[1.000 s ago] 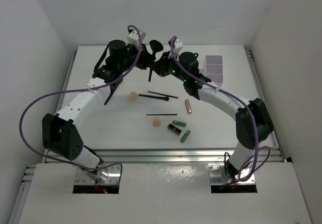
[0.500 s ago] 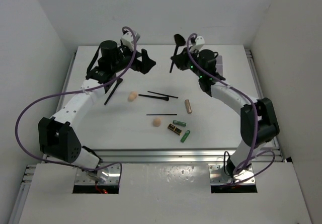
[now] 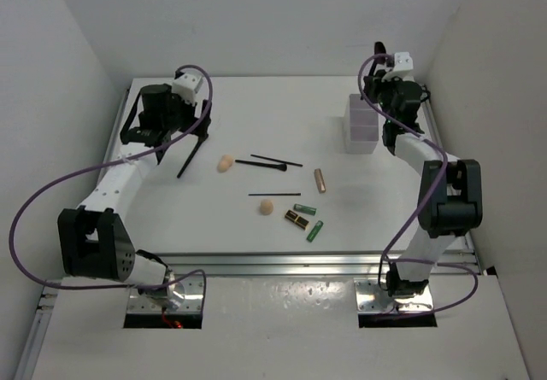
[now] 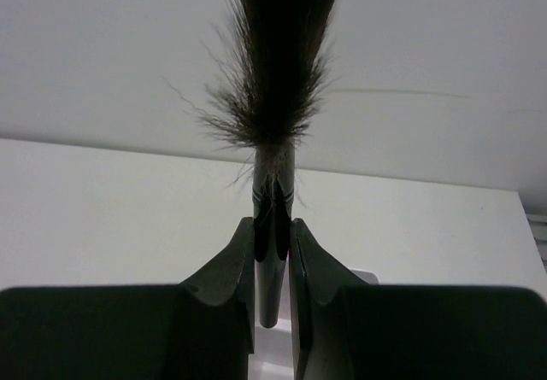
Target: Organize the makeup
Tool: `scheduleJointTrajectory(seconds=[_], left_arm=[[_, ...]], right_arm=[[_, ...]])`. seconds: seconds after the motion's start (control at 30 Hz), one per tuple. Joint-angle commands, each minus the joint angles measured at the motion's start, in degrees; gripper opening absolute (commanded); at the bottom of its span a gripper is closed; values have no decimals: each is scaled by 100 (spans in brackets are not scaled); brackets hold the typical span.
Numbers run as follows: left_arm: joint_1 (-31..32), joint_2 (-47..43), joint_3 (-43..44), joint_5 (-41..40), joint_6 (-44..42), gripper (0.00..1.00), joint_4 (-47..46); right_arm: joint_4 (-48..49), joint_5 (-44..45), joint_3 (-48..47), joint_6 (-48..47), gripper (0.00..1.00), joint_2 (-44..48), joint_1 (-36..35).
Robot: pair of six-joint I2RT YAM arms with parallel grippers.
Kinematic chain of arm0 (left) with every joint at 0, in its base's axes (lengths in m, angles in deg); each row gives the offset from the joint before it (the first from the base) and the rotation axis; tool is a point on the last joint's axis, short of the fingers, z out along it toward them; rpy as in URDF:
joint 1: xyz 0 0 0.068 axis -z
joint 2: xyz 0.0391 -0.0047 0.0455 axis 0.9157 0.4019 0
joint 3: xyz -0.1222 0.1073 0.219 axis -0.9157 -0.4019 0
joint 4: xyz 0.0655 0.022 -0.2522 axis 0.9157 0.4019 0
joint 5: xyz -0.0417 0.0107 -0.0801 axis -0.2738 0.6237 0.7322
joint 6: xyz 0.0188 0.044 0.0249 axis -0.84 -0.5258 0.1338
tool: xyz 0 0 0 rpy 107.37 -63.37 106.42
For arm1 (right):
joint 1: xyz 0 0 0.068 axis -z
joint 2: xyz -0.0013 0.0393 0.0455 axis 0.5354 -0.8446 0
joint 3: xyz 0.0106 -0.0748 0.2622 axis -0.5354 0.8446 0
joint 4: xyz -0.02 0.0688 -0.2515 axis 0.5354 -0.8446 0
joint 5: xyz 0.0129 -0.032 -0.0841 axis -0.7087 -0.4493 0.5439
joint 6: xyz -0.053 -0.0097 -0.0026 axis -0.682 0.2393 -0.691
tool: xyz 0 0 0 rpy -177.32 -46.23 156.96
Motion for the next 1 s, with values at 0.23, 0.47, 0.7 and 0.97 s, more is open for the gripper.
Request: scheduleJointTrajectory(seconds=[0.23, 0.47, 0.7, 0.97], left_arm=[[-122, 268, -597, -856, -506, 92, 4], [-122, 435, -940, -979, -436, 92, -111], [-122, 549, -1168, -979, -489, 92, -304], [-227, 1005, -872, -1198, -259, 79, 72]], right_arm=[[1637, 190, -191, -606, 0, -1104, 289], [2190, 164, 81, -237, 0, -1526, 307], [2041, 278, 90, -157, 15, -1553, 122], [1708, 805, 862, -254, 68, -798, 69]])
